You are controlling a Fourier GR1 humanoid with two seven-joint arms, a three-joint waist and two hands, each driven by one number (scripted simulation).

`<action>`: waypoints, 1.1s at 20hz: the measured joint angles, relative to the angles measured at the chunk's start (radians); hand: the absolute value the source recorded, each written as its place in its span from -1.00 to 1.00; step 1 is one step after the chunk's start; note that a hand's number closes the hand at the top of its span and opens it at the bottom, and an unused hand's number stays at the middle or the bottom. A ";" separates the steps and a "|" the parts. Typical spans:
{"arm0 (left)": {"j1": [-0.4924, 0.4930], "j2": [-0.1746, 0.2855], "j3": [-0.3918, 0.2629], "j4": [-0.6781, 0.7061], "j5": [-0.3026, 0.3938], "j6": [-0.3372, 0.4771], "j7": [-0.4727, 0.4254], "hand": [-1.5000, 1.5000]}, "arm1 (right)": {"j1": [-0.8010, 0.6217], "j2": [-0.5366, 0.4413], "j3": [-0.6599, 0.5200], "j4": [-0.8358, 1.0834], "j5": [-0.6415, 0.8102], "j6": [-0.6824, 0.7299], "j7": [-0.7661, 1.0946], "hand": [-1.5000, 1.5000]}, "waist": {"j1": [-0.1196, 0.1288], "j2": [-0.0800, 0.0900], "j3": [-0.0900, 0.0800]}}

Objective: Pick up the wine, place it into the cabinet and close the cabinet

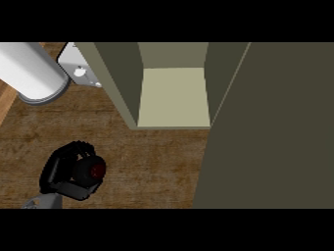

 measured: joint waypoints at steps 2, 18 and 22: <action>0.039 -0.037 -0.019 -0.065 0.008 0.014 0.026 1.00 | 0.007 -0.008 0.010 -0.003 0.002 -0.006 0.000 -1.00 | -0.001 0.001 -0.003; 0.198 -0.168 -0.326 -0.515 0.055 0.264 0.304 1.00 | 0.090 -0.055 0.037 -0.011 0.006 -0.022 -0.092 -1.00 | -0.010 0.010 -0.011; 0.147 -0.170 -0.364 -0.551 0.057 0.384 0.350 1.00 | 0.098 -0.074 0.034 -0.015 0.006 -0.022 -0.096 -1.00 | -0.014 0.011 -0.012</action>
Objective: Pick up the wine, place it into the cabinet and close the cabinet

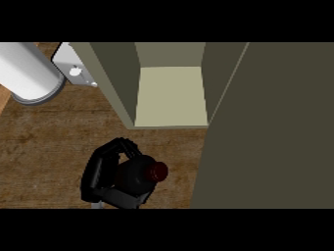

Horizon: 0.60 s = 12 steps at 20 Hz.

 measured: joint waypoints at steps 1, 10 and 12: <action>-0.017 0.000 0.000 0.005 -0.002 0.023 0.002 1.00 | 0.009 -0.003 0.002 0.000 0.000 0.000 -0.009 -1.00 | 0.000 0.000 0.000; -0.156 0.002 -0.002 0.050 -0.047 0.171 0.059 1.00 | 0.035 -0.024 -0.014 0.000 -0.004 0.000 -0.043 -1.00 | -0.001 0.002 0.000; -0.181 0.000 -0.009 0.079 -0.059 0.191 0.061 1.00 | 0.039 -0.031 -0.021 -0.001 -0.006 0.005 -0.050 -1.00 | -0.002 0.003 0.000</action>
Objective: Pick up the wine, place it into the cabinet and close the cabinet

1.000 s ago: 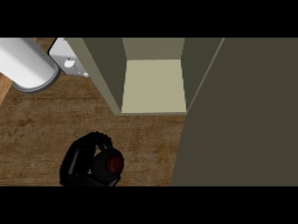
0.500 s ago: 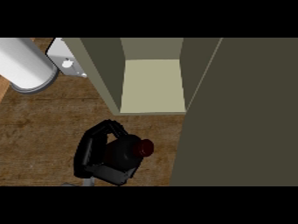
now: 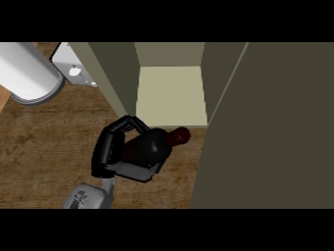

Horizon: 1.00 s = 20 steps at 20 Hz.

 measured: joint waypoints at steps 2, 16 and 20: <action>-0.052 -0.001 0.014 0.051 0.002 0.010 -0.005 1.00 | 0.008 -0.004 -0.002 0.001 -0.003 0.008 -0.016 -1.00 | -0.003 0.001 0.000; -0.305 -0.002 0.028 0.324 0.070 0.054 -0.013 1.00 | 0.055 -0.015 -0.032 0.002 -0.022 0.037 -0.068 -1.00 | -0.012 0.004 0.000; -0.396 -0.002 0.020 0.425 0.128 0.077 -0.043 1.00 | 0.048 -0.001 -0.033 0.005 -0.028 0.046 -0.080 -1.00 | -0.017 0.006 -0.001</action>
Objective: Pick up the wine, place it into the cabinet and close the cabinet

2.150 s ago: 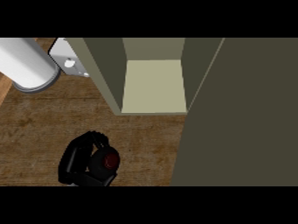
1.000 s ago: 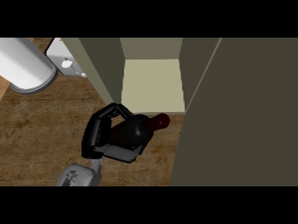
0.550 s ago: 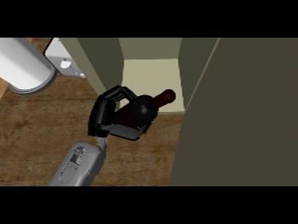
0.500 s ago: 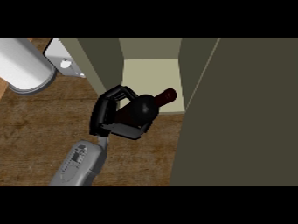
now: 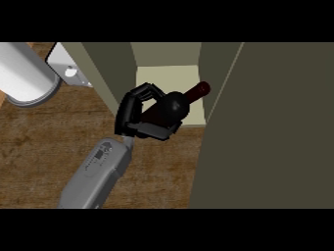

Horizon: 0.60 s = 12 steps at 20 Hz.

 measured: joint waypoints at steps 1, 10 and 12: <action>-0.024 0.000 0.000 0.033 0.017 0.003 -0.012 1.00 | 0.003 0.003 -0.003 0.002 -0.002 0.005 -0.006 -1.00 | -0.001 0.001 0.000; -0.222 0.000 0.007 0.291 0.127 0.043 -0.076 1.00 | 0.048 0.014 0.004 0.006 -0.014 0.032 -0.066 -1.00 | -0.022 0.005 0.000; -0.261 0.000 -0.001 0.352 0.133 0.058 -0.085 1.00 | 0.064 0.021 0.019 0.008 -0.016 0.037 -0.090 -1.00 | -0.029 0.006 0.000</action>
